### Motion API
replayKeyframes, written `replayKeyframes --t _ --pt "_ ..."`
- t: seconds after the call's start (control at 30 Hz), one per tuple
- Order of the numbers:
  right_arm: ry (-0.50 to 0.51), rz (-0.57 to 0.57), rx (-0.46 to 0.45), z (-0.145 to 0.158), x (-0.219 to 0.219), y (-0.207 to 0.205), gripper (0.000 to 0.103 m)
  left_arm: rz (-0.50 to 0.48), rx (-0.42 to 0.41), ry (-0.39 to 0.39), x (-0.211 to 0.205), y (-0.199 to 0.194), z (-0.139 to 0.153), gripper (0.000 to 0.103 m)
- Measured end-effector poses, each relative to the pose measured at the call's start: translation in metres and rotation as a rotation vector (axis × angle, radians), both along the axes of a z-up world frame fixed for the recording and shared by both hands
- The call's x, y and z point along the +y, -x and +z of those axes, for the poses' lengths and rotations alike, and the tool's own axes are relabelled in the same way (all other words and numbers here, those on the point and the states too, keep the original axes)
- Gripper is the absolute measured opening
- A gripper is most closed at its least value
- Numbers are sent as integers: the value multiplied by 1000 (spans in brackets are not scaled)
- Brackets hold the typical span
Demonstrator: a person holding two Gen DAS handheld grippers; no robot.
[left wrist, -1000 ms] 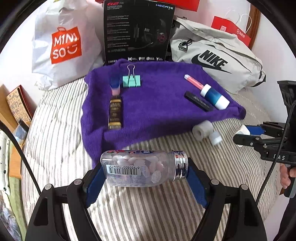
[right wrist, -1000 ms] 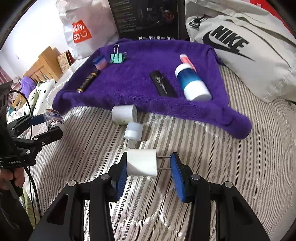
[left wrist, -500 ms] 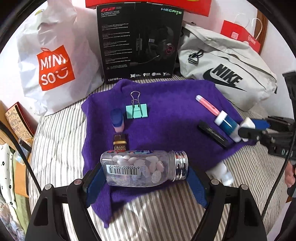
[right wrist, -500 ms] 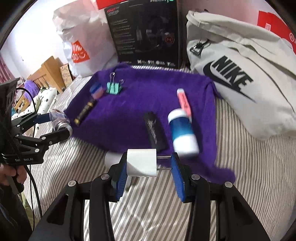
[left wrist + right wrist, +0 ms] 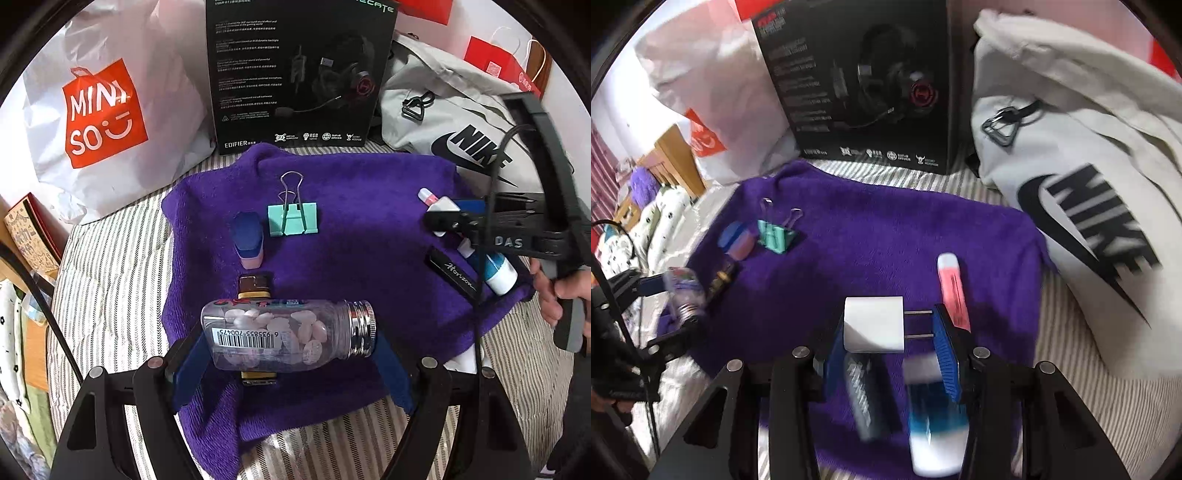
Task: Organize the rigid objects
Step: 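Lay the pill bottle on the towel with left while right places the charger plug there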
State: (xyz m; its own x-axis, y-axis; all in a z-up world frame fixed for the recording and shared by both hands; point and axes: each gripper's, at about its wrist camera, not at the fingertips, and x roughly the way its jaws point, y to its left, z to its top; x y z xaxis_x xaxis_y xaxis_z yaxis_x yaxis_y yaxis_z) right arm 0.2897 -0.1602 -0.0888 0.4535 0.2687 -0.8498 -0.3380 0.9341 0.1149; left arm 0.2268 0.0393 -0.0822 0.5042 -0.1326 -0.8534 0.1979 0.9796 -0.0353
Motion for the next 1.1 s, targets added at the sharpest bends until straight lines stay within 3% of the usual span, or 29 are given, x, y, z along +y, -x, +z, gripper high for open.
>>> replayKeyframes --t 0.23,0.6,0.67,1.1 --pt "65 31 43 -27 11 -19 44 1 10 5 4 -8 -6 80" --pt "97 77 31 -28 15 -14 48 -6 11 1 0 -16 -12 80" --pt "89 70 42 -26 10 -13 53 -6 11 -5 -1 -17 -12 80" --pt "27 -2 -1 9 -29 21 55 -28 7 -39 -28 -44 -14 80"
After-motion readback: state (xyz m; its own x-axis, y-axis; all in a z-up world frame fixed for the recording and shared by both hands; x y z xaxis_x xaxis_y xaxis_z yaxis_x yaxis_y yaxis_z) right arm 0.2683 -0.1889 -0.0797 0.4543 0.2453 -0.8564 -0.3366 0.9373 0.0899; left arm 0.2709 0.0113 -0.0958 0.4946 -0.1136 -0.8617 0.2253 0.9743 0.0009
